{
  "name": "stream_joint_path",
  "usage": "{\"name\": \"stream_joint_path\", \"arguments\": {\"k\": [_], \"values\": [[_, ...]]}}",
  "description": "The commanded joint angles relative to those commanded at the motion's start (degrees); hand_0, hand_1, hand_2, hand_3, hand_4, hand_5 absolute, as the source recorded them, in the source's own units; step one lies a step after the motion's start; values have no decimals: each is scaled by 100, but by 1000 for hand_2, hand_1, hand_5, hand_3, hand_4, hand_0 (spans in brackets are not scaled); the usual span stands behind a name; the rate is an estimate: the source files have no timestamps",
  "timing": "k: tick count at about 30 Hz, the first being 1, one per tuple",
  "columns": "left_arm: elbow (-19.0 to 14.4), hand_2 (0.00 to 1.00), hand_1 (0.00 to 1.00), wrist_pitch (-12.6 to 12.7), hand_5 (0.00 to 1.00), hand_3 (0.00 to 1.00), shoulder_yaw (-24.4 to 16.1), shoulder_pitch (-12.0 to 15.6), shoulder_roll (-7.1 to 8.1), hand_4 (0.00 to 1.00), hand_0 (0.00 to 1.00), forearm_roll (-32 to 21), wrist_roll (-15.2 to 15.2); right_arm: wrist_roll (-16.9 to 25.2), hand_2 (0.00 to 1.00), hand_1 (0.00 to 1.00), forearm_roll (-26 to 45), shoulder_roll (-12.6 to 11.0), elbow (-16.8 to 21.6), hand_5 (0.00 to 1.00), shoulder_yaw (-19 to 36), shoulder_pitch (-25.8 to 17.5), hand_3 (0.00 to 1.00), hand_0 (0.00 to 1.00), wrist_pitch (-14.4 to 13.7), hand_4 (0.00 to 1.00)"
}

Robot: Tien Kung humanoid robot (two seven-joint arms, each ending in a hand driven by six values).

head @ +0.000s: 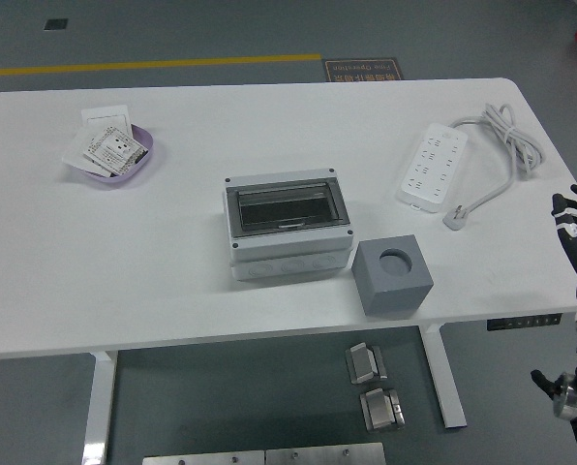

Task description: Pick up the cylinder from the cube,place it in the box,flap close box

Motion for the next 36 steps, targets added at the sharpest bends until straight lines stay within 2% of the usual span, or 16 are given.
{"name": "stream_joint_path", "arguments": {"k": [1, 6, 7, 11, 18, 22, 24, 31, 36], "values": [[-15, 508, 647, 2, 336, 667, 40, 1, 15, 697, 646, -13, -1, -8, 605, 542, -16, 2, -13, 530, -20, 47, 664, 620, -1, 837], [-44, 508, 647, 5, 336, 667, 196, 4, 37, 697, 646, -63, 0, -10, 605, 542, -90, 51, -31, 530, -131, 313, 664, 620, -12, 837], [-56, 522, 647, 6, 337, 667, 213, 2, 35, 698, 647, -62, 0, -6, 604, 542, -98, 60, -30, 508, -157, 357, 647, 617, -13, 800], [-211, 522, 647, 17, 337, 667, 266, 3, 12, 698, 647, 7, -2, 24, 604, 542, -87, 90, 0, 508, -291, 535, 647, 617, -4, 800], [-469, 525, 647, 40, 337, 667, 284, 20, -54, 698, 647, 139, -5, 143, 600, 538, 395, 74, 173, 513, -506, 610, 645, 621, 183, 797], [-475, 517, 647, 38, 339, 666, 263, 43, -111, 697, 647, 170, 0, 136, 600, 542, 729, 44, 302, 504, -599, 553, 645, 619, 400, 797], [-448, 517, 647, 31, 339, 666, 210, 51, -142, 697, 647, 183, 1, 87, 600, 542, 945, -41, 340, 504, -687, 510, 645, 619, 579, 797], [-287, 508, 645, -9, 341, 664, -116, -23, -150, 699, 648, 281, -14, -279, 600, 548, 1640, -596, 326, 495, -1086, 384, 642, 617, 1339, 781], [-275, 508, 645, -15, 341, 664, -222, -82, -121, 699, 648, 338, -21, -581, 600, 548, 1629, -839, 311, 495, -1206, 437, 642, 617, 1727, 781]]}}
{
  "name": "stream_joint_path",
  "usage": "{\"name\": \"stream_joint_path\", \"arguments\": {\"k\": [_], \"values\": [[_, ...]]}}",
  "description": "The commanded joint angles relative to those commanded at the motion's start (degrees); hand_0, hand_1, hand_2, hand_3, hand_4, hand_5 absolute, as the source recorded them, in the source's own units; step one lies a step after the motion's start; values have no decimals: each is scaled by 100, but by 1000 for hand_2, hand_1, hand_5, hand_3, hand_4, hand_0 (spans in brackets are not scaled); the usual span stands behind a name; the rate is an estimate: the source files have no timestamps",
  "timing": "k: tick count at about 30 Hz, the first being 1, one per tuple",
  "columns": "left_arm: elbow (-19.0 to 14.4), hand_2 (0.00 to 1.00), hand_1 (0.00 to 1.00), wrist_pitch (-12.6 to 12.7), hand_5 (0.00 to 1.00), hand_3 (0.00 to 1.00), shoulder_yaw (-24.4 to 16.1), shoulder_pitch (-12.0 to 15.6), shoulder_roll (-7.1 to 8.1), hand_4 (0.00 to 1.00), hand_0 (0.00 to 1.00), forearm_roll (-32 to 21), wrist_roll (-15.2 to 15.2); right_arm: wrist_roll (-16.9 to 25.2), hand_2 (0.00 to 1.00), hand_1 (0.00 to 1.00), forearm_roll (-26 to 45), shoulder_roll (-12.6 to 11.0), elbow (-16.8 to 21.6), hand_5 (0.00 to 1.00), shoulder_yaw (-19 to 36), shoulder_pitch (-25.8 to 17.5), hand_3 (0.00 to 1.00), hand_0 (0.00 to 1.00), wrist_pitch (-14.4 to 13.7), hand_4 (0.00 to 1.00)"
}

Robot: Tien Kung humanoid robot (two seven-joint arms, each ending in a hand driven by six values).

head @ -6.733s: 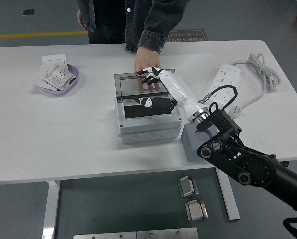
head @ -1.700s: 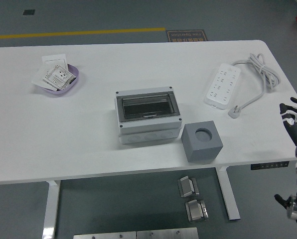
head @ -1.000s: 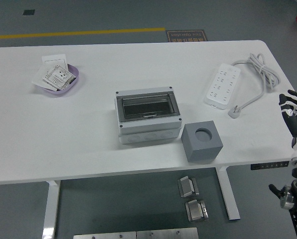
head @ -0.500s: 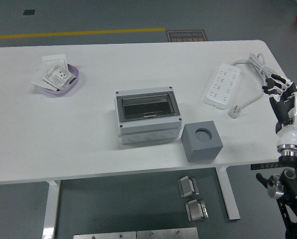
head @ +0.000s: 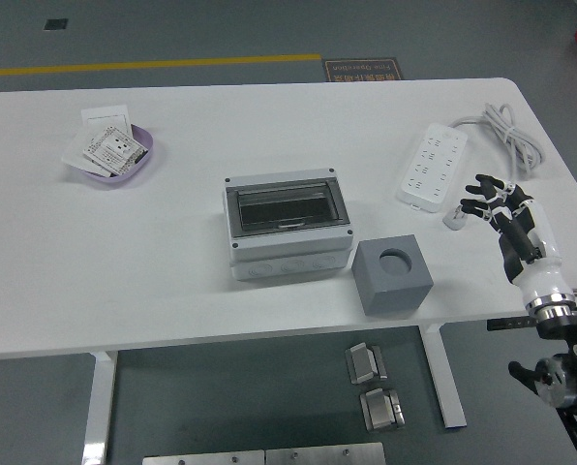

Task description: Pick up the cylinder from the cube,place it in the box,flap close box

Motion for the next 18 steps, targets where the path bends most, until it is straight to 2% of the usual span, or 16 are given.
{"name": "stream_joint_path", "arguments": {"k": [1, 6, 7, 12, 13, 18], "values": [[2, 509, 646, -1, 341, 666, 0, -11, 2, 699, 648, 1, 0, -51, 640, 589, -24, -34, -5, 533, -30, 23, 655, 634, 64, 796], [35, 509, 646, -17, 341, 666, 37, -108, 20, 699, 648, 1, 2, -243, 640, 589, -183, -103, -51, 533, -197, 166, 655, 634, 323, 796], [46, 506, 645, -20, 342, 664, 35, -128, 23, 699, 648, 4, -1, -266, 688, 633, -228, -85, -50, 596, -202, 185, 688, 664, 347, 825], [154, 506, 645, -34, 342, 664, 51, -196, 45, 699, 648, -24, -20, -342, 688, 633, -558, 206, -19, 596, -68, 253, 688, 664, 397, 825], [183, 508, 646, -37, 341, 664, 54, -199, 43, 699, 648, -36, -21, -349, 733, 656, -619, 273, -14, 727, -34, 264, 723, 721, 399, 891], [330, 508, 646, -51, 341, 664, 20, -216, 0, 699, 648, -46, 23, -349, 733, 656, -894, 608, 30, 727, 141, 328, 723, 721, 404, 891]]}}
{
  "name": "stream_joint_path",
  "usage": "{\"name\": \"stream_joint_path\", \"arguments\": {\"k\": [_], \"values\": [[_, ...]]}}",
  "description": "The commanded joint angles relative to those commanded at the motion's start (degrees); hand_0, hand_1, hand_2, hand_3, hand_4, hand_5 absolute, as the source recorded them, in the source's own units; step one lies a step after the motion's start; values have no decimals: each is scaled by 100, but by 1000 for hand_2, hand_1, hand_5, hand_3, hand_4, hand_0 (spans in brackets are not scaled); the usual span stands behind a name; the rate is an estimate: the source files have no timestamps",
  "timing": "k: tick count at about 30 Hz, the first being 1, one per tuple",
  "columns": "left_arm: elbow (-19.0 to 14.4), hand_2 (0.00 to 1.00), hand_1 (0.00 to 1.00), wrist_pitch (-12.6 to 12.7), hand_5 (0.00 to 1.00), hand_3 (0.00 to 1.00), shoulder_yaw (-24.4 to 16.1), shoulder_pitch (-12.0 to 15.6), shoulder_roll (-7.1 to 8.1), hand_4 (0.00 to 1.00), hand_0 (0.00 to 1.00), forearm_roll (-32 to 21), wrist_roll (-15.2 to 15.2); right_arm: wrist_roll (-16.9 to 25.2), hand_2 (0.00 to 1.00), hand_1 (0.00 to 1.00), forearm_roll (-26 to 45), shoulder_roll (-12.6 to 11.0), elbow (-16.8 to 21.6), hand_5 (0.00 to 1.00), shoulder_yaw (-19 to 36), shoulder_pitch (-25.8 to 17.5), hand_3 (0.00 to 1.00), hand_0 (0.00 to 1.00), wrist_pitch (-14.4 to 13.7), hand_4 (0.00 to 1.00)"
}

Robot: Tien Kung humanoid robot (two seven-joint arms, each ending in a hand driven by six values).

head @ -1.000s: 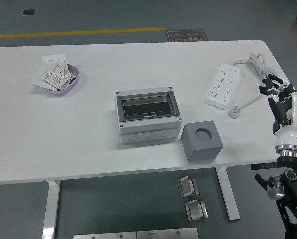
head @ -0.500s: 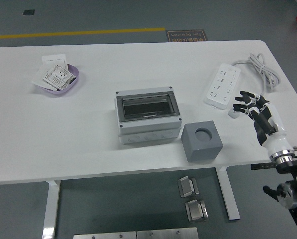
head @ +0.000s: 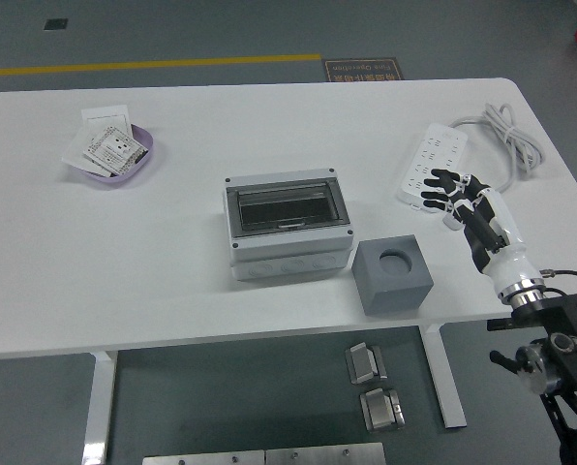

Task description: Pick up the cylinder from the cube,place it in the box,flap close box

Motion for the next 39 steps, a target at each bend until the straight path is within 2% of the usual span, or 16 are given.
{"name": "stream_joint_path", "arguments": {"k": [1, 6, 15, 24, 34, 39], "values": [[11, 509, 646, 1, 341, 664, -42, -7, -13, 699, 648, 31, 24, 5, 750, 685, -28, 41, 8, 761, 29, 4, 731, 754, -1, 911], [29, 509, 646, 9, 341, 664, -160, -40, -79, 699, 648, 133, 88, 7, 750, 685, -50, 53, 33, 761, 93, -12, 731, 754, -9, 911], [32, 513, 645, 12, 346, 663, -239, -104, -121, 699, 648, 199, 97, 9, 753, 687, 208, -302, 69, 763, 40, -79, 733, 756, -70, 912], [32, 514, 645, 4, 346, 663, -133, -144, -139, 699, 648, 112, 44, 117, 751, 686, 278, -189, 73, 764, 81, -45, 729, 753, -162, 912], [32, 517, 645, 4, 346, 663, -107, -144, -143, 698, 648, 105, 44, 145, 736, 675, 365, -151, 80, 767, 191, -72, 736, 734, -181, 913], [32, 516, 645, 4, 346, 663, -118, -139, -140, 698, 648, 115, 52, 207, 732, 668, 506, -57, 103, 769, 342, -113, 729, 727, -131, 913]]}}
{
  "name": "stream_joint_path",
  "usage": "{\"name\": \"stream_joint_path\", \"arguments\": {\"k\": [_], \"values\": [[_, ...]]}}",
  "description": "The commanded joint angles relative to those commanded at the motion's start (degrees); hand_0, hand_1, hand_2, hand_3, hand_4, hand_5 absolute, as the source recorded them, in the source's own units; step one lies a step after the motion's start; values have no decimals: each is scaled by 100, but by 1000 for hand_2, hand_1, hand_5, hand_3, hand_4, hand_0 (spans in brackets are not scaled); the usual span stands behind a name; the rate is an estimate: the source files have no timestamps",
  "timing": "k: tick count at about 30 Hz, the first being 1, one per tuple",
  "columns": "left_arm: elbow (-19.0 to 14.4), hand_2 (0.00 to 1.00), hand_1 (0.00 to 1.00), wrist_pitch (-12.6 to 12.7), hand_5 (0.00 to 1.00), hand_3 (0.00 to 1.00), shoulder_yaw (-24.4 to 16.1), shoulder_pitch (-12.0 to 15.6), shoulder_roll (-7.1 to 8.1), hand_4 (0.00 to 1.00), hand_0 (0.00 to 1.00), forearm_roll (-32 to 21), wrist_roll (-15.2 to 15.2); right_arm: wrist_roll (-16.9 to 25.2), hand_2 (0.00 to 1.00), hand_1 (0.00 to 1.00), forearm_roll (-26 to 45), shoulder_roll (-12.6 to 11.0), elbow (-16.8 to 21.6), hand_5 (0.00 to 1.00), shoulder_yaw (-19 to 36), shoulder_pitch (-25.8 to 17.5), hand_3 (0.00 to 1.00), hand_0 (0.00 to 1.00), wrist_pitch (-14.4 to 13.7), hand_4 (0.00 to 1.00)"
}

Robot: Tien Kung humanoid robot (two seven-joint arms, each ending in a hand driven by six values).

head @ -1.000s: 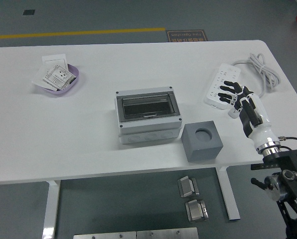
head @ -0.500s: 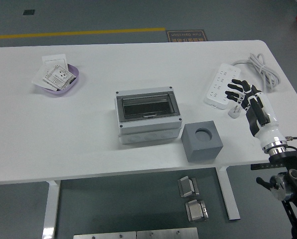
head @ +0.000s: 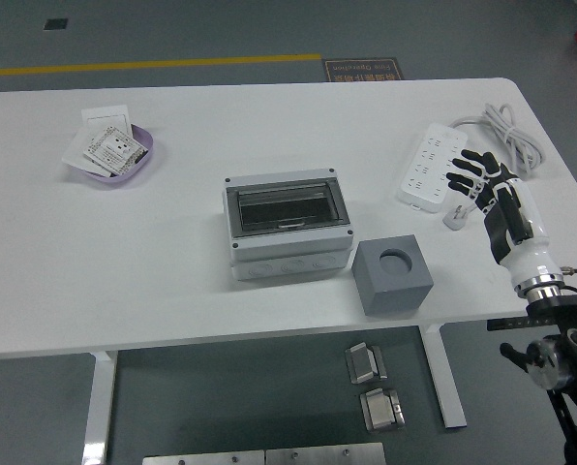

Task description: Pick up the cylinder from the cube,place it in the box,flap close box

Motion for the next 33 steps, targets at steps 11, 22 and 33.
{"name": "stream_joint_path", "arguments": {"k": [11, 22, 33], "values": [[0, 517, 645, -1, 346, 662, 25, -3, -18, 698, 648, 1, 6, -164, 725, 667, -447, 177, 109, 770, 464, -59, 728, 725, -202, 911], [0, 517, 645, 0, 345, 662, 49, -5, -27, 698, 648, -9, 10, -35, 638, 643, -500, 235, 461, 768, 549, -94, 723, 722, -263, 903], [0, 517, 645, 4, 345, 662, 48, -14, -23, 698, 648, 5, 17, -685, 627, 633, -1247, 317, 361, 766, 739, -99, 708, 711, -558, 903]]}}
